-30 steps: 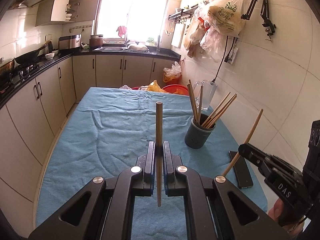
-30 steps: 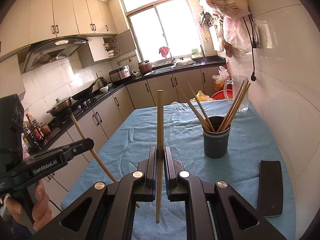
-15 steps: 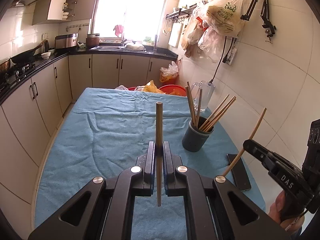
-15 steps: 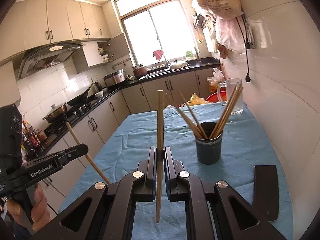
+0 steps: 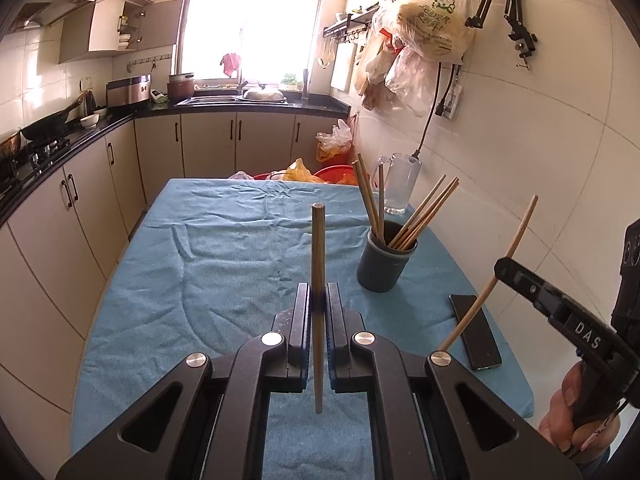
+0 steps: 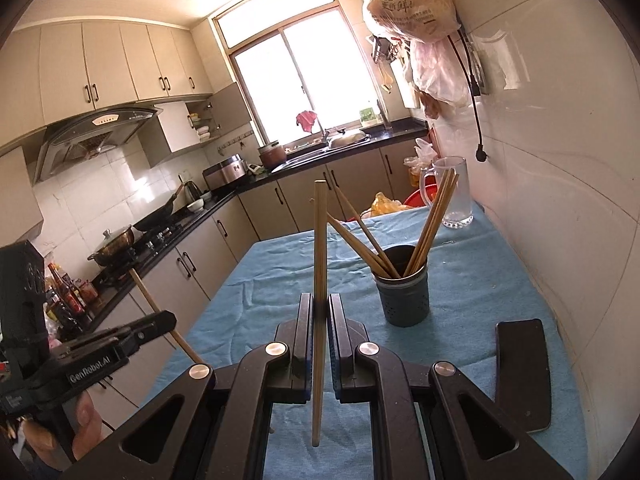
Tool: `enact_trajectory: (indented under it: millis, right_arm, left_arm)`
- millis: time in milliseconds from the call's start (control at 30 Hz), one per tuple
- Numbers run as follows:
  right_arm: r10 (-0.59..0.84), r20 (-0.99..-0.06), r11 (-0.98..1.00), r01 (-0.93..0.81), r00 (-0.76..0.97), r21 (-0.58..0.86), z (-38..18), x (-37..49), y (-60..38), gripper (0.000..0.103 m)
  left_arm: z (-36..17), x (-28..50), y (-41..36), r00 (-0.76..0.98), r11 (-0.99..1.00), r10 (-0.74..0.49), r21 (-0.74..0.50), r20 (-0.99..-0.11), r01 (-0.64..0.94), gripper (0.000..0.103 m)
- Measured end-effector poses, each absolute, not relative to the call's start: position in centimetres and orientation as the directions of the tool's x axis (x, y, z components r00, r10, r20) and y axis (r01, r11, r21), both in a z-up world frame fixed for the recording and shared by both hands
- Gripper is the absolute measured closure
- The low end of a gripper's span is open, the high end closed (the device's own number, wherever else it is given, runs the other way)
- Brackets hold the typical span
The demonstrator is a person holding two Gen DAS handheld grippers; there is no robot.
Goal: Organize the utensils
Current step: 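Lift the left tool's chopstick upright over the holder while the right tool carries its own, then lower the left tool's chopstick into the holder while the right tool lowers its own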
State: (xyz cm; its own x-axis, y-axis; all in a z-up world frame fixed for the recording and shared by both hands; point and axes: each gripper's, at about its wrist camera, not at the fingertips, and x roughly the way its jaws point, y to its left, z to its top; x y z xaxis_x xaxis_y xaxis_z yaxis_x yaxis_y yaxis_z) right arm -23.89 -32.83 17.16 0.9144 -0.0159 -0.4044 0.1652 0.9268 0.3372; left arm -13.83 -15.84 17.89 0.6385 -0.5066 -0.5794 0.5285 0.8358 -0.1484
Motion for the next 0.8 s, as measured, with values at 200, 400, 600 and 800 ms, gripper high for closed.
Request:
enact_trajectory:
  millis: [200,400,600,800]
  right_arm:
    - [-0.007,-0.393,0.930,0.150,0.919,0.334,17.4,-23.8,-32.8,0.095]
    - [-0.013,-0.393,0.927,0.158,0.920,0.340,17.3,-23.5,-34.1,0.095]
    - [-0.030,-0.388,0.918,0.179,0.921,0.353,17.9,-22.8,-36.7,0.095]
    - [-0.088,-0.356,0.902,0.226,0.930,0.367,19.8,-22.0,-40.4,0.095]
  left_arm:
    - [17.8,-13.9,-16.1,0.638,0.836,-0.503,-0.143,-0.583,0.529,0.097]
    - [18.1,-13.2,-17.5,0.634,0.831,-0.506,-0.135,-0.585,0.540,0.097]
    - [19.5,-12.2,-20.2,0.607,0.802,-0.538,-0.133,-0.584,0.583,0.097]
    - [22.0,-10.5,-23.7,0.580,0.763,-0.593,-0.159,-0.559,0.627,0.097]
